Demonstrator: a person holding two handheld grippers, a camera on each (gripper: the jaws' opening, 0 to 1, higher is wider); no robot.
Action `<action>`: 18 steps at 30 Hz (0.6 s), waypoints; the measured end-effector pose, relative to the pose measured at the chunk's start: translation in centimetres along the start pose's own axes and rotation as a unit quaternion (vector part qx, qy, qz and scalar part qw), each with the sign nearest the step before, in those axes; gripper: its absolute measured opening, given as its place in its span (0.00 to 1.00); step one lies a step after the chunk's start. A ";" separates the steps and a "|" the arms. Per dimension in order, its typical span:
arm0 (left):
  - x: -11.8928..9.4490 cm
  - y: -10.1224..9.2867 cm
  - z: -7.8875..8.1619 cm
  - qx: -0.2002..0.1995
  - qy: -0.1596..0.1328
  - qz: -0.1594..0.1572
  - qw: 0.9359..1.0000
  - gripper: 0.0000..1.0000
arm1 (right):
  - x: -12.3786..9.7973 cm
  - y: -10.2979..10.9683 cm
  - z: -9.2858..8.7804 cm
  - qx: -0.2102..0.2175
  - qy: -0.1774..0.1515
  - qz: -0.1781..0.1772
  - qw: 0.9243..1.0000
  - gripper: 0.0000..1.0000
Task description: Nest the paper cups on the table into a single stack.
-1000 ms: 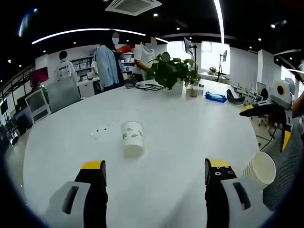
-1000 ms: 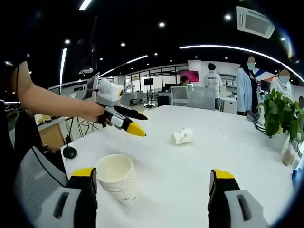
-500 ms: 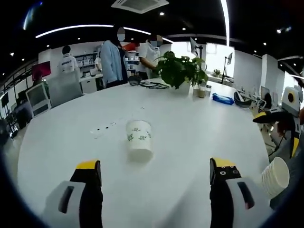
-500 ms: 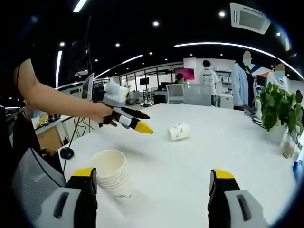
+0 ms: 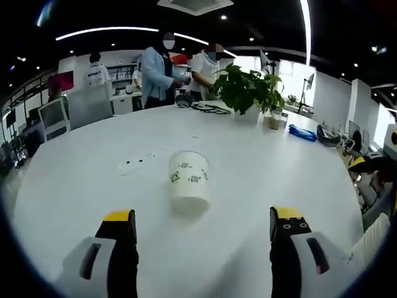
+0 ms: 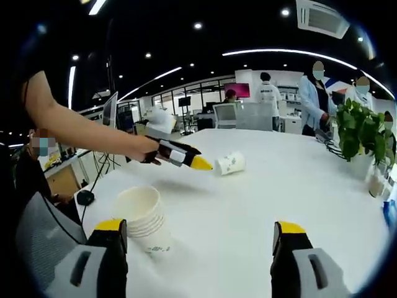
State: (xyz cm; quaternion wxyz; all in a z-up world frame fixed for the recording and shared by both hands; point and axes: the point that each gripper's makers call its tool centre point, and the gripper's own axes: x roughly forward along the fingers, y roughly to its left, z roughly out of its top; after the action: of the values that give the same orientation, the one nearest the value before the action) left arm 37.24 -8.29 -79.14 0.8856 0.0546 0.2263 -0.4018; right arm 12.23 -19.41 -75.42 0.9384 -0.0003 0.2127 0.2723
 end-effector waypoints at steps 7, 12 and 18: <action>1.0 0.1 0.4 -0.003 -0.013 0.004 1.000 0.76 | -0.2 -0.3 -0.4 0.004 0.001 -0.010 1.000 0.97; 2.1 0.3 -0.1 0.000 -0.007 0.002 1.000 0.69 | -0.3 -0.4 -0.8 0.010 0.004 -0.017 1.000 0.95; 3.4 0.5 -0.5 -0.012 -0.007 0.005 1.000 0.67 | -0.4 -0.4 -1.1 0.005 0.008 -0.020 1.000 0.94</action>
State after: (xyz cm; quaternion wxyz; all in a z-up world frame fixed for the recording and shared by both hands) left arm 39.34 -10.13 -81.15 0.8900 0.0422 0.2246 -0.3946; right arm 11.68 -20.08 -76.31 0.9419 -0.0017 0.2217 0.2522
